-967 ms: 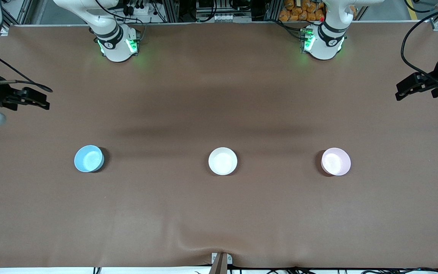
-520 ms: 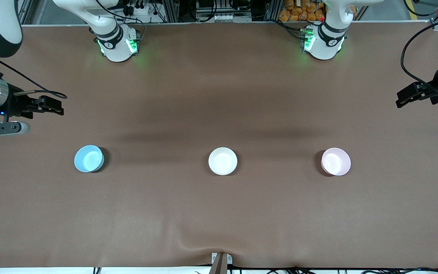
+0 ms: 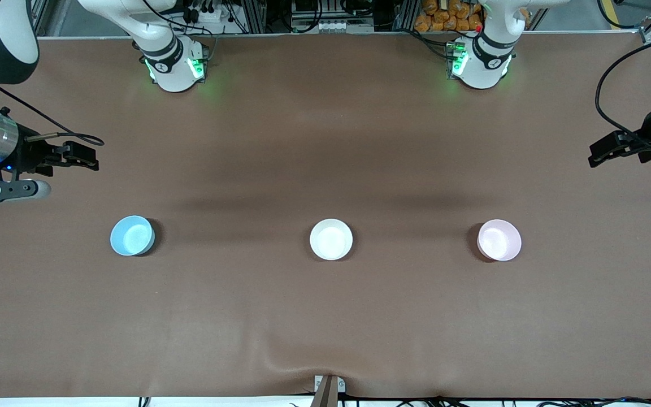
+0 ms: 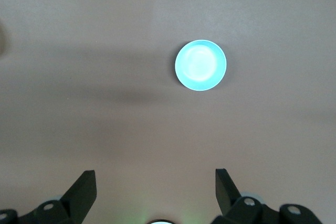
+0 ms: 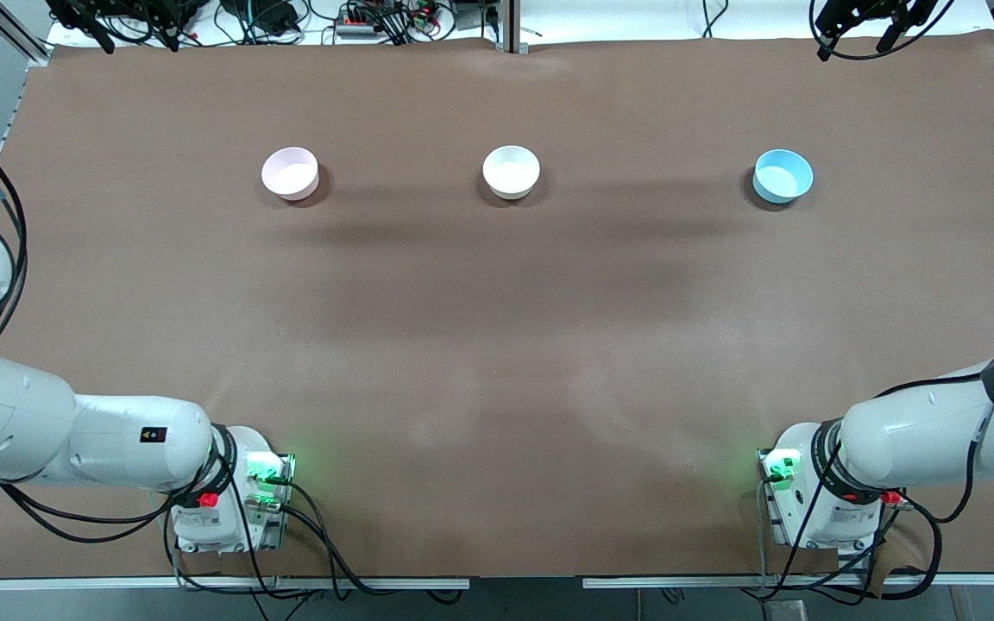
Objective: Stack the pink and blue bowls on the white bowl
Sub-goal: 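Move the right gripper to the blue bowl while the left gripper nears the pink bowl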
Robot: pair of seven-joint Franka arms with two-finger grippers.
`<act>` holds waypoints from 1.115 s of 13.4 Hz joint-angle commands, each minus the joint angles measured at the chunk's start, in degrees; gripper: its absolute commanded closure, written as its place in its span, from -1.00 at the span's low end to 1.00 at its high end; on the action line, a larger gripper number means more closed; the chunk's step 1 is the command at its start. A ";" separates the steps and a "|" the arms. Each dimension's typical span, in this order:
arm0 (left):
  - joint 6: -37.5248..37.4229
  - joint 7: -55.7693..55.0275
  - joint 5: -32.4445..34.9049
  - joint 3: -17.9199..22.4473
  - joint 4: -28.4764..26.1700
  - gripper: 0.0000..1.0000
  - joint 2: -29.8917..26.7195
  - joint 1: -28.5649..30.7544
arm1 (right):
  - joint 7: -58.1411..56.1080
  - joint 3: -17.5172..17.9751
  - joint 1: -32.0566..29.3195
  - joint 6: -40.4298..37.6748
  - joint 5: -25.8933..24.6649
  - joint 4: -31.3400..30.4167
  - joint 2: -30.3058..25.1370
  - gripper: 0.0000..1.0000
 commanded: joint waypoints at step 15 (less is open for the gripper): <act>18.70 -0.70 0.34 -2.09 -14.11 -1.00 -1.15 0.28 | -0.69 -0.31 -0.07 -0.51 0.85 -0.54 2.53 -1.00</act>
